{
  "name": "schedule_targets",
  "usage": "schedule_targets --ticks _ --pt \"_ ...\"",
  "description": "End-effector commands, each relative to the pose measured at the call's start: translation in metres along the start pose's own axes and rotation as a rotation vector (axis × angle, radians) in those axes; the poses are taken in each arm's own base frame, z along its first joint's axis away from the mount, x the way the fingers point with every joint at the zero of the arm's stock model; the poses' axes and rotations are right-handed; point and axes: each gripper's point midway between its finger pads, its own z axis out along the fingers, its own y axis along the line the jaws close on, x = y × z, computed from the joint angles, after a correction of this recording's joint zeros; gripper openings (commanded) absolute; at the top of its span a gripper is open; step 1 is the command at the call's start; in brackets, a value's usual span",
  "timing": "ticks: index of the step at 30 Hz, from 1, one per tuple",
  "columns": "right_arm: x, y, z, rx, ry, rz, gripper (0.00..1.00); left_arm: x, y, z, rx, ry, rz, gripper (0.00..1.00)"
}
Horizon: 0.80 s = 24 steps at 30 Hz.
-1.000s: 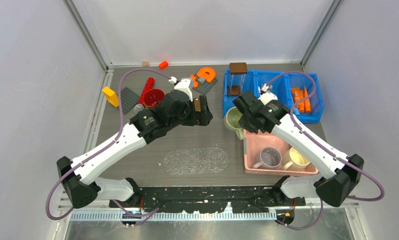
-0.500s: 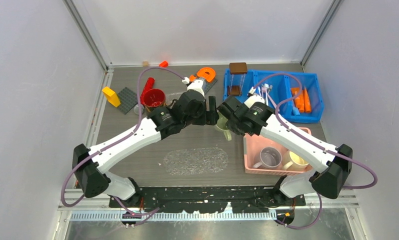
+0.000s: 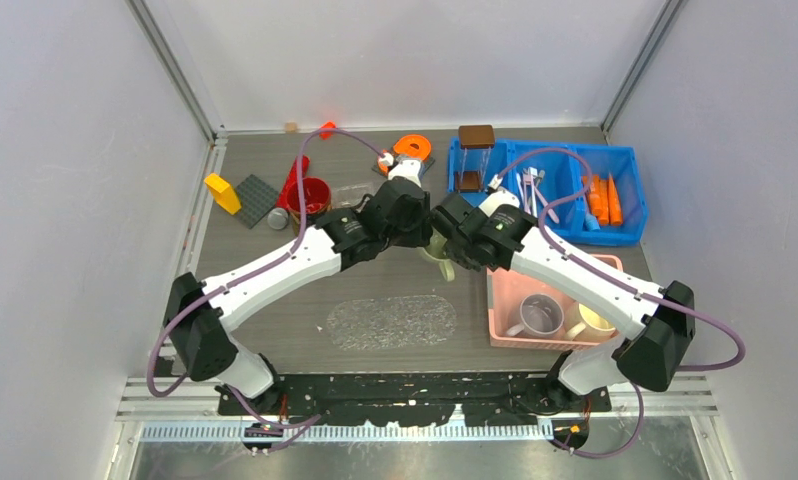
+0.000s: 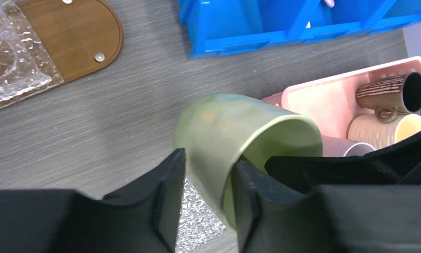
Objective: Prepare toiletry sets of a toothbrush and toothpaste on the tray
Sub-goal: Pick up the cup from the storage box.
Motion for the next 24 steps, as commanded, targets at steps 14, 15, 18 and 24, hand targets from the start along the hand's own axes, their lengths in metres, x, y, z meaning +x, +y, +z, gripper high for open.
schedule_targets --ticks 14,15,18,24 --pt "-0.021 0.042 -0.022 -0.229 -0.058 0.081 0.40 -0.031 0.001 0.007 -0.050 -0.059 0.148 0.00" --pt "-0.022 0.043 -0.023 -0.239 -0.063 0.080 0.48 -0.033 0.001 0.008 -0.046 -0.057 0.157 0.00" --pt "-0.030 0.040 -0.031 -0.261 -0.095 0.064 0.60 -0.044 0.007 0.010 -0.040 -0.060 0.158 0.00" --pt "-0.054 0.031 -0.052 -0.360 -0.198 0.067 0.79 -0.067 0.017 0.017 -0.016 -0.055 0.206 0.00"
